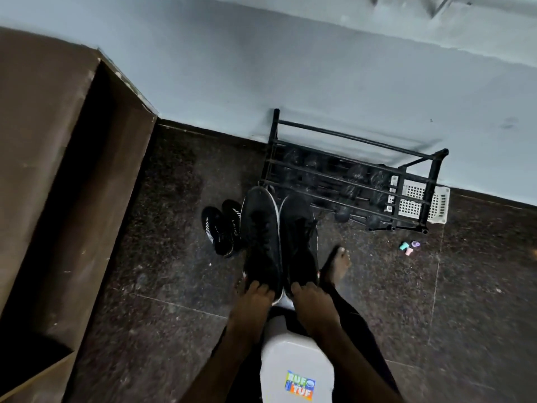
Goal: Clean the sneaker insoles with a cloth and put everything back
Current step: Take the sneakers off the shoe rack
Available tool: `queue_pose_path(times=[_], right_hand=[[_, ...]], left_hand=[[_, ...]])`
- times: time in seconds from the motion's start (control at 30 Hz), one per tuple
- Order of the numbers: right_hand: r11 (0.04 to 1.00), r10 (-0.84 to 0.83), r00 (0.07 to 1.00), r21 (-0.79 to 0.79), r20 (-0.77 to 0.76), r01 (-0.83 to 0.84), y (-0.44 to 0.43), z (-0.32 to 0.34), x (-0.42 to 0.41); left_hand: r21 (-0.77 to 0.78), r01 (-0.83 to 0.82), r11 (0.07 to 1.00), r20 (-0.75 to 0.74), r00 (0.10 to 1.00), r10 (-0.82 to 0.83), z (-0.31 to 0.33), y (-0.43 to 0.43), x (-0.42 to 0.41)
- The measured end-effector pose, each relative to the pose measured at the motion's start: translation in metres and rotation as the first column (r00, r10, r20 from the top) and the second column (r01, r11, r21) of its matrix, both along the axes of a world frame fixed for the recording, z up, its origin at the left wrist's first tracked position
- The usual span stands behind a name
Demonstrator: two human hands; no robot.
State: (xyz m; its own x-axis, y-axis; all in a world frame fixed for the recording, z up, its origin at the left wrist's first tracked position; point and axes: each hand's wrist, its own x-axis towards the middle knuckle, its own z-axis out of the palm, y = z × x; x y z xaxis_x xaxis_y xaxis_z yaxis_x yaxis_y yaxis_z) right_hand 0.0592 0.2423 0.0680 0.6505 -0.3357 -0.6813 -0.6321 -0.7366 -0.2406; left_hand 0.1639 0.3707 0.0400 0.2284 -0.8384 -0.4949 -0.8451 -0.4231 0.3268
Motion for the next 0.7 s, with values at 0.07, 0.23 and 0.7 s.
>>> queue_pose_path(times=[0.07,0.23,0.7], right_hand=[[0.999,0.043,0.993,0.015,-0.111,-0.042,0.021,-0.005,-0.008],[0.984,0.088,0.971,0.171,-0.221,-0.050,0.025,-0.087,-0.023],[0.985,0.135,0.989,0.116,-0.061,-0.127,-0.046,-0.377,0.001]], left_hand=[[0.062,-0.032,0.998,-0.035,0.999,0.034,-0.015,0.019,-0.011],[0.184,-0.050,0.982,-0.087,0.994,0.067,-0.095,0.026,-0.029],[0.377,-0.130,0.917,-0.057,0.985,0.163,-0.348,-0.057,0.007]])
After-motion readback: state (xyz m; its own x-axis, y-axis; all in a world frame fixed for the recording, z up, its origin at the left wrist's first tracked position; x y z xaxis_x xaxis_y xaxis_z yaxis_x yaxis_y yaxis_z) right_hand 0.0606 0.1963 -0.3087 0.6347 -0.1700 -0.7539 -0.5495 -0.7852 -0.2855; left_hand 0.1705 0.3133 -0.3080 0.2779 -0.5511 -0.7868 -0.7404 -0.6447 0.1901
